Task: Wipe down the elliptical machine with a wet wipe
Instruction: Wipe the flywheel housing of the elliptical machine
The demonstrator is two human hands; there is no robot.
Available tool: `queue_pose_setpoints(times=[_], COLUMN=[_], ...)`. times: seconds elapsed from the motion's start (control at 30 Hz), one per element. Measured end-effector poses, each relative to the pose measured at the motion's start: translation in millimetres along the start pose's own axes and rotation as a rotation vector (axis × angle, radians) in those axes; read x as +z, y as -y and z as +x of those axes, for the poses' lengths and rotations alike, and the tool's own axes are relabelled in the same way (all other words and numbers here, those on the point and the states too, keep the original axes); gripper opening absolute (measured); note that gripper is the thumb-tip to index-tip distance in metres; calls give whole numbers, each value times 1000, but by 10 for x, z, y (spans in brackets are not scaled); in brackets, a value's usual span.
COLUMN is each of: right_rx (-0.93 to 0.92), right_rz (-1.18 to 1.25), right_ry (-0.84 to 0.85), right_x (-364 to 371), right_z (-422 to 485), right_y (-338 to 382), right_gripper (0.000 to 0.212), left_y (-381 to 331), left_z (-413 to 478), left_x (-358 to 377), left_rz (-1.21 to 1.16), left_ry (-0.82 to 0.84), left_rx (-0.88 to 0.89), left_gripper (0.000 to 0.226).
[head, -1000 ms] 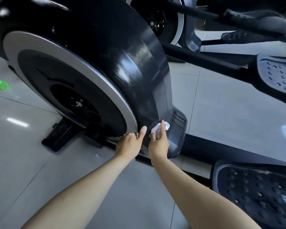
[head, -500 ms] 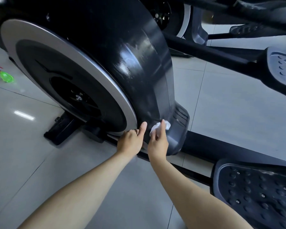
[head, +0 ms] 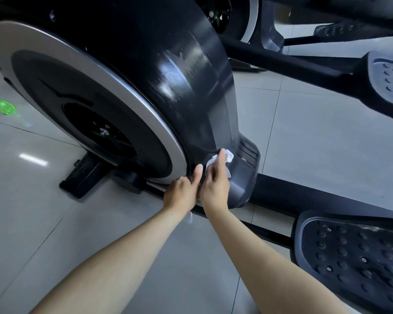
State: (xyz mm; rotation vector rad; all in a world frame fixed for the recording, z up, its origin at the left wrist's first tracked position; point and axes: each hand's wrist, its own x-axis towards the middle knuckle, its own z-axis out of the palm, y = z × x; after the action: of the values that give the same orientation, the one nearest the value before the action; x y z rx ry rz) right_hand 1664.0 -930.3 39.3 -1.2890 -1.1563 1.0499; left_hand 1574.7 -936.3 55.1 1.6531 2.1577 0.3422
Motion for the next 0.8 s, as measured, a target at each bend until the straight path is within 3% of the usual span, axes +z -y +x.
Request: queue_pose_setpoints(times=[0.1, 0.17, 0.27, 0.33, 0.47, 0.57, 0.7, 0.8], right_rx=[42, 101, 179, 221, 177, 80, 151, 213], right_rz=[-194, -252, -510, -573, -324, -348, -456, -418], right_ry=[3, 92, 232, 233, 90, 156, 360, 333], right_x=[-32, -116, -267, -317, -230, -155, -311, -443], right_z=[-75, -141, -133, -53, -40, -130, -206, -229], right_y=[-351, -535, -691, -725, -540, -670, -840, -923], right_gripper=[29, 23, 63, 74, 48, 31, 85, 88], left_y=[69, 91, 70, 70, 70, 50, 34, -43], left_z=[13, 12, 18, 37, 74, 112, 163, 145], left_x=[94, 154, 182, 195, 239, 311, 471, 529], left_rz=[-74, -142, -174, -179, -184, -151, -122, -112], left_ry=[-3, 50, 122, 139, 125, 135, 227, 271], left_rx=[-50, -69, -82, -87, -107, -142, -203, -219], left_gripper=[78, 79, 72, 69, 72, 74, 86, 87])
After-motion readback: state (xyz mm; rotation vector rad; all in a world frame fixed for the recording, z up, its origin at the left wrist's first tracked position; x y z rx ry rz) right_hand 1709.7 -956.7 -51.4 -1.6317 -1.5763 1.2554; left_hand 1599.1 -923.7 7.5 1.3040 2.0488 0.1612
